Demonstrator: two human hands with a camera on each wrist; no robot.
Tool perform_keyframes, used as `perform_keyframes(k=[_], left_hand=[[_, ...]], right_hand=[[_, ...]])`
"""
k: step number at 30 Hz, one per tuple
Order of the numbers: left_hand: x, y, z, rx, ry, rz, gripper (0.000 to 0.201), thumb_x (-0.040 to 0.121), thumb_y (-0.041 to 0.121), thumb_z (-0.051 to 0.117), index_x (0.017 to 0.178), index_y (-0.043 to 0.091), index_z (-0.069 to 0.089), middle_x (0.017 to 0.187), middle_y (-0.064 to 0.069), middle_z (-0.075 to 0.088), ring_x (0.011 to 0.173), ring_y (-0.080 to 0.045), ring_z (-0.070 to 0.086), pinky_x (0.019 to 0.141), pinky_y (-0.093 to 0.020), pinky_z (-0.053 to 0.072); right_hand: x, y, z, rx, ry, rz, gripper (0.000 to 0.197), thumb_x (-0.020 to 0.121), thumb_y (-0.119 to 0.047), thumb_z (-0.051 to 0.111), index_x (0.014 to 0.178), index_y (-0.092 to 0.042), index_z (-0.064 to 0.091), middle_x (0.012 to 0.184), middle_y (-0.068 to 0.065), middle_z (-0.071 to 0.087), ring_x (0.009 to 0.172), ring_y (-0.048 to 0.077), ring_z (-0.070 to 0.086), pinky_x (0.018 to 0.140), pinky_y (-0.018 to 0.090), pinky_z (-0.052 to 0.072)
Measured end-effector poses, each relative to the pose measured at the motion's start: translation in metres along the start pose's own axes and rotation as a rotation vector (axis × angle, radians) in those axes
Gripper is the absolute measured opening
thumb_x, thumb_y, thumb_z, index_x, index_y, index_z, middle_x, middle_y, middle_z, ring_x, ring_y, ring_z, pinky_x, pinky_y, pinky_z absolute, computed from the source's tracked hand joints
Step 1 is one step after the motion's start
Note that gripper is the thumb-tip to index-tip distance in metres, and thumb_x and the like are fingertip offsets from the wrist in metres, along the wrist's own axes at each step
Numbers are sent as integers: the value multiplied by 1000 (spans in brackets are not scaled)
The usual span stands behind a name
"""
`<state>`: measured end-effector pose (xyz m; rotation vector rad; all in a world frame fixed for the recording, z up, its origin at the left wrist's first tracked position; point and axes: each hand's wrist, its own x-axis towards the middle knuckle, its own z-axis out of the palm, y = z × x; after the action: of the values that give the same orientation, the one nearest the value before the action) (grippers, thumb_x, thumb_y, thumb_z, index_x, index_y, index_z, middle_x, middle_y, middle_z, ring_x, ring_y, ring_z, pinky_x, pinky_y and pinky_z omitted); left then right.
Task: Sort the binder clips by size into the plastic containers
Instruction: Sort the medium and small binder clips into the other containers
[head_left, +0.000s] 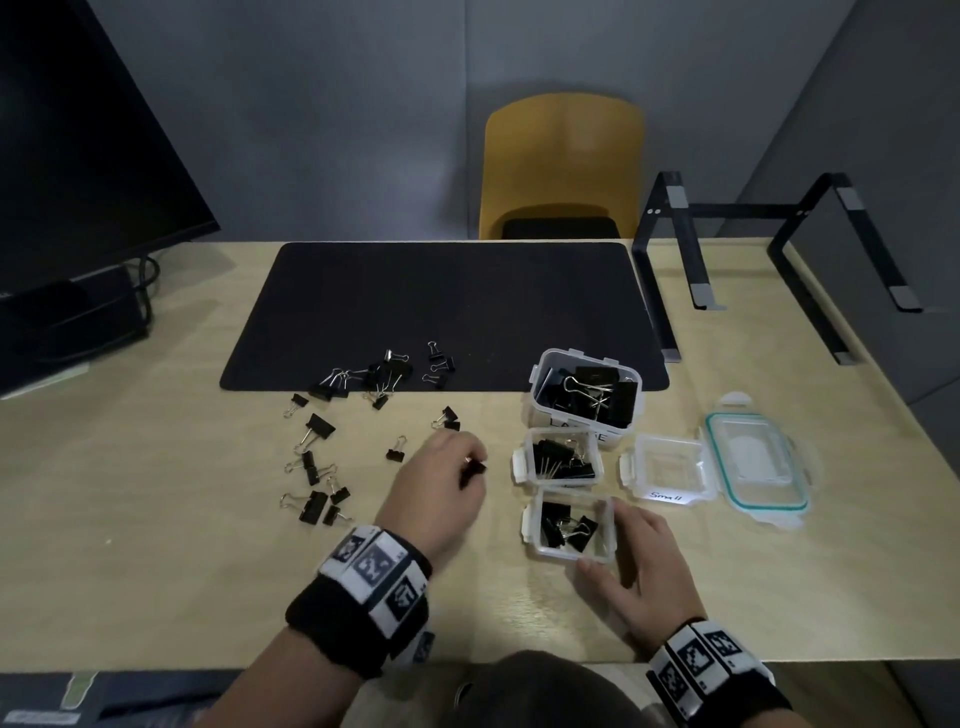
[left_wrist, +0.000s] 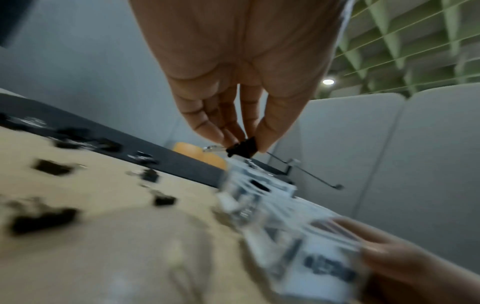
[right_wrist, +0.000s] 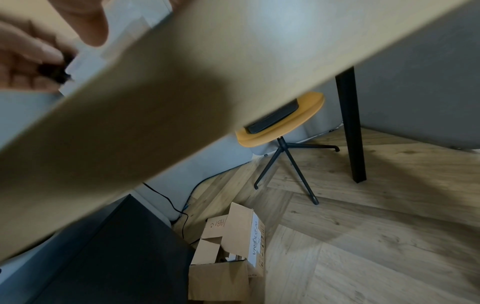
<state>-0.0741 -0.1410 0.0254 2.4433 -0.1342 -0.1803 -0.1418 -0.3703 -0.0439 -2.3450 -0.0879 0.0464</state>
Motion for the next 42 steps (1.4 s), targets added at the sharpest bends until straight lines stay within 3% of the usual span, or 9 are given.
perform_keyframes(k=[3, 9, 14, 16, 21, 24, 28, 34, 42], left_hand=[[-11, 33, 25, -68, -138, 165, 23, 92, 20, 55, 114, 27, 55, 114, 18, 51, 97, 2, 52, 82, -10, 44], [-8, 51, 62, -49, -273, 295, 28, 89, 18, 57, 117, 23, 52, 121, 9, 50, 108, -11, 51, 96, -27, 44], [-7, 36, 65, -45, -121, 315, 25, 89, 26, 59, 114, 23, 57, 116, 12, 49, 107, -4, 44, 95, -18, 37], [-7, 23, 64, -1, -55, 255, 19, 89, 26, 59, 108, 25, 61, 114, 12, 48, 108, -4, 40, 98, -19, 35], [-6, 13, 65, 42, -119, 119, 17, 85, 25, 61, 102, 25, 65, 107, 8, 46, 106, -11, 42, 97, -26, 39], [-3, 14, 63, 28, -122, 130, 19, 85, 26, 62, 104, 28, 64, 106, 10, 45, 105, -9, 41, 96, -24, 38], [9, 3, 46, -88, 15, 46, 15, 91, 29, 55, 104, 27, 62, 105, 17, 46, 103, -2, 41, 90, -17, 35], [57, -33, 17, 2, 134, -151, 18, 90, 21, 56, 107, 20, 61, 111, 6, 53, 111, -14, 47, 90, -22, 38], [118, -63, -7, 248, 211, -457, 59, 88, 34, 60, 137, 11, 35, 138, -14, 39, 126, -31, 37, 100, -42, 40]], right_hand=[[0, 2, 1, 0, 12, -13, 61, 68, -62, 54, 124, -45, 36, 112, -31, 38, 111, -17, 35, 82, 5, 32], [2, 4, 3, 7, 36, -65, 54, 70, -52, 55, 121, -51, 38, 112, -37, 45, 114, -9, 38, 84, 8, 33], [2, 6, 4, -3, 38, -66, 58, 70, -57, 55, 124, -45, 37, 112, -30, 46, 115, -8, 37, 86, 8, 32], [1, 8, 4, -12, 30, -48, 61, 70, -61, 54, 125, -42, 36, 110, -28, 43, 113, -11, 36, 86, 6, 31], [2, 8, 5, -34, 17, -35, 67, 69, -64, 54, 129, -35, 42, 112, -34, 34, 105, -11, 38, 85, 7, 30], [1, 6, 4, -27, 21, -42, 67, 69, -71, 51, 127, -40, 39, 111, -30, 38, 112, -15, 35, 83, 5, 31], [1, 1, 3, -5, 22, -28, 73, 65, -86, 37, 124, -43, 37, 111, -30, 38, 110, -17, 34, 80, 6, 31], [3, 0, 1, -18, 5, -53, 54, 70, -73, 48, 119, -53, 37, 112, -37, 41, 115, -11, 35, 81, 9, 33], [4, -2, -2, -19, -12, -53, 65, 69, -77, 46, 125, -43, 40, 115, -41, 43, 118, -8, 35, 82, 11, 34]])
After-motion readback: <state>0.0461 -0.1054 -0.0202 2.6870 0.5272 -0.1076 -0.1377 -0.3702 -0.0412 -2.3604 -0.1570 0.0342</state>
